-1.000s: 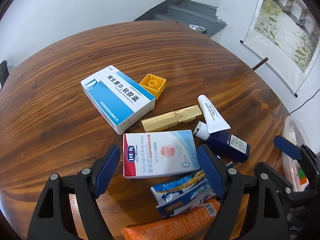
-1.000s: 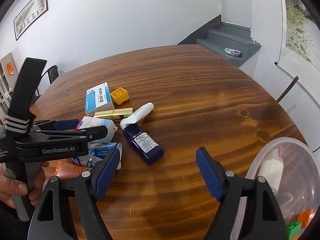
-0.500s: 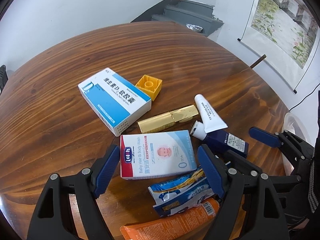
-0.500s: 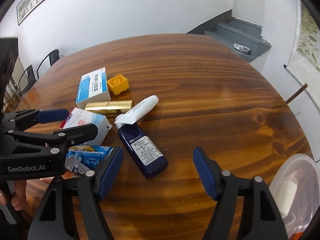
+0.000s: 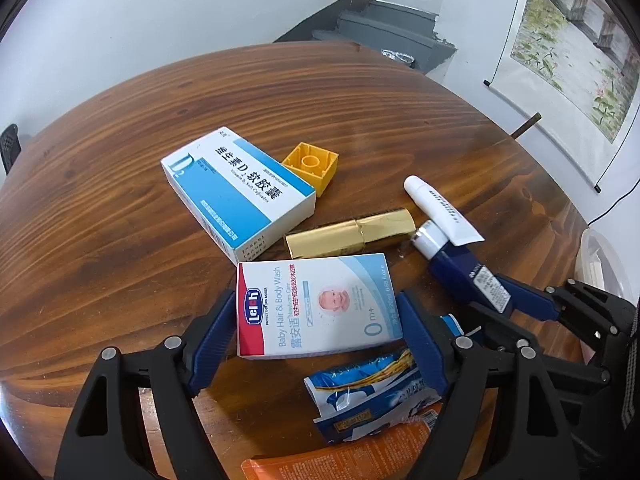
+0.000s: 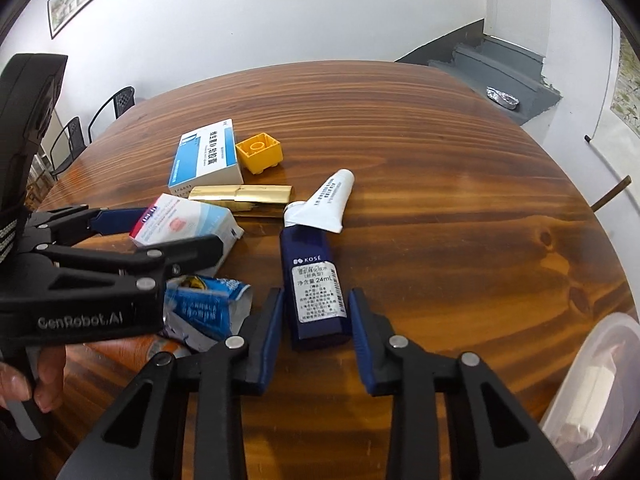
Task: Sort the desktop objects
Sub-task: 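Grasp the white-blue baby wash box with the left tool while the right tool grasps the navy bottle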
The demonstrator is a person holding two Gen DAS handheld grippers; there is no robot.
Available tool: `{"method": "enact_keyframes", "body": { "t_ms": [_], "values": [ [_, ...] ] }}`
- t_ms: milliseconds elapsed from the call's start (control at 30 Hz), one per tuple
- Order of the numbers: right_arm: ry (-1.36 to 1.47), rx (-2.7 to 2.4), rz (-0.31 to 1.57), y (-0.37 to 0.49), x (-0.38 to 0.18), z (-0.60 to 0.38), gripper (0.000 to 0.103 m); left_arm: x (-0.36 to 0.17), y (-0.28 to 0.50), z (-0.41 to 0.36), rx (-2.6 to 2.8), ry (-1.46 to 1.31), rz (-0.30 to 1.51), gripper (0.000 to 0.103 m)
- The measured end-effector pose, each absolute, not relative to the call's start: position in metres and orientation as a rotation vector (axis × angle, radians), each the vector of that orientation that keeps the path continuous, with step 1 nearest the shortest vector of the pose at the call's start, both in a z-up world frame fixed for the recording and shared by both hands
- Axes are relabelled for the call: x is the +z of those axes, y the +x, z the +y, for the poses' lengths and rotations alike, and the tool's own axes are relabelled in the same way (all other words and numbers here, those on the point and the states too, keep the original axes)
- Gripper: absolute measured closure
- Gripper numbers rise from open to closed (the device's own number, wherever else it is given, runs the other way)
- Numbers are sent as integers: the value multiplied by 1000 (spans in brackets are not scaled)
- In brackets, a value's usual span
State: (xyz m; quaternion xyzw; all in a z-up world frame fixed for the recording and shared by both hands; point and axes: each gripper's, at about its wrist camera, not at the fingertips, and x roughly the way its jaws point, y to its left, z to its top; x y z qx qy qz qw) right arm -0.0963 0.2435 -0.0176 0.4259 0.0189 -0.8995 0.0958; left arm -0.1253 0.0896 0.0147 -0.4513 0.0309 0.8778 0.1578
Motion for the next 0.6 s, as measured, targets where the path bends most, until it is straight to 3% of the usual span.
{"method": "enact_keyframes", "body": {
  "t_ms": [600],
  "values": [
    [1194,-2727,-61,-93,-2,265,68,52,-104,100,2556,-1121,117,21]
  ]
}}
